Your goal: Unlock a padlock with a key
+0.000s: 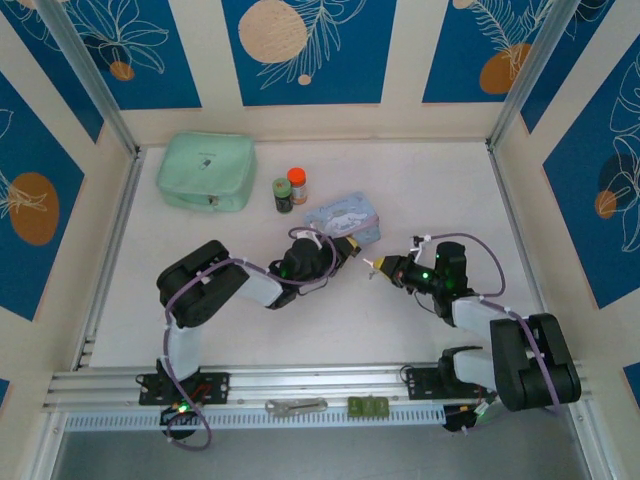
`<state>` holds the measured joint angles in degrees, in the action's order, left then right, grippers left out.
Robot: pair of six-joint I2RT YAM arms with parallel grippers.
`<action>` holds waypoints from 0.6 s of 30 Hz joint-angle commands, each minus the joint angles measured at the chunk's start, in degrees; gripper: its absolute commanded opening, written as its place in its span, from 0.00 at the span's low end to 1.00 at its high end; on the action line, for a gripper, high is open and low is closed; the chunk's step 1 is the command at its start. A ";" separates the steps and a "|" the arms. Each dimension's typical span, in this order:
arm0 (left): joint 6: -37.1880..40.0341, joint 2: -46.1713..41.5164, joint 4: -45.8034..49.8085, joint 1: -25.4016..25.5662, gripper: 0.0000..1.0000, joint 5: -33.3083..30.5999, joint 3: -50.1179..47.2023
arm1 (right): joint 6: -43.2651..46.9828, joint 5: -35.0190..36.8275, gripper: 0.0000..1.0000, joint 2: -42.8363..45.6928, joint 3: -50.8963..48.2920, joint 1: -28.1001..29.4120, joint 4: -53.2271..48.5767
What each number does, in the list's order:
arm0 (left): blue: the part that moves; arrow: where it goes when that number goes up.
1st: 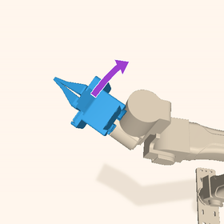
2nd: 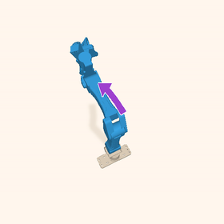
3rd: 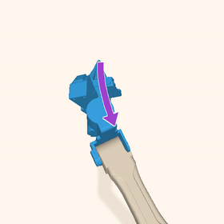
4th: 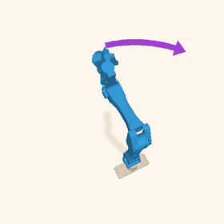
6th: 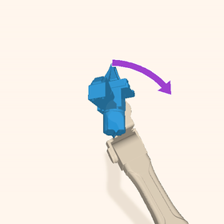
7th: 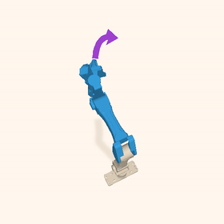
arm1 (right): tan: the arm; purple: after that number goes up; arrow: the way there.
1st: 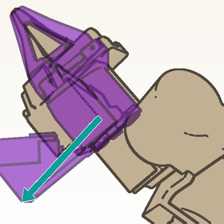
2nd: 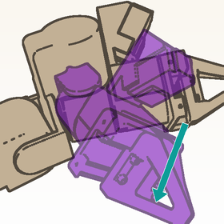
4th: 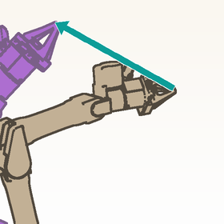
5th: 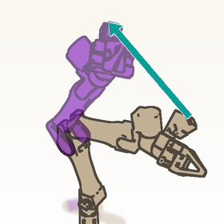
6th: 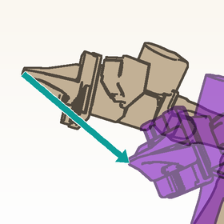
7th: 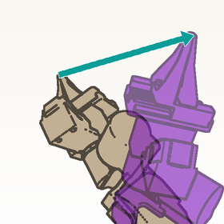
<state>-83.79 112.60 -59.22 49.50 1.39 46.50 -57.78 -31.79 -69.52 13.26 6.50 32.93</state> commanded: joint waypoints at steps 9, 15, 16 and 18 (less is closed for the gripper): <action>-3.19 -0.51 -7.40 -0.27 0.00 1.29 0.08 | -4.40 1.40 0.00 -6.13 1.15 1.70 9.06; -3.75 0.15 -8.58 -0.19 0.00 0.94 -0.36 | -4.80 1.79 0.00 -6.36 2.03 1.90 9.84; -3.76 0.26 -8.50 -0.19 0.00 0.98 -0.36 | -4.82 1.99 0.00 -6.27 2.08 1.86 9.75; -3.99 0.47 -8.67 -0.19 0.00 1.07 -0.23 | -4.72 2.26 0.00 -6.16 2.21 2.09 9.90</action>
<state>-86.98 112.68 -62.37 49.50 1.54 46.37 -62.17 -30.11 -76.01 13.89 8.05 41.47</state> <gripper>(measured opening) 0.081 0.055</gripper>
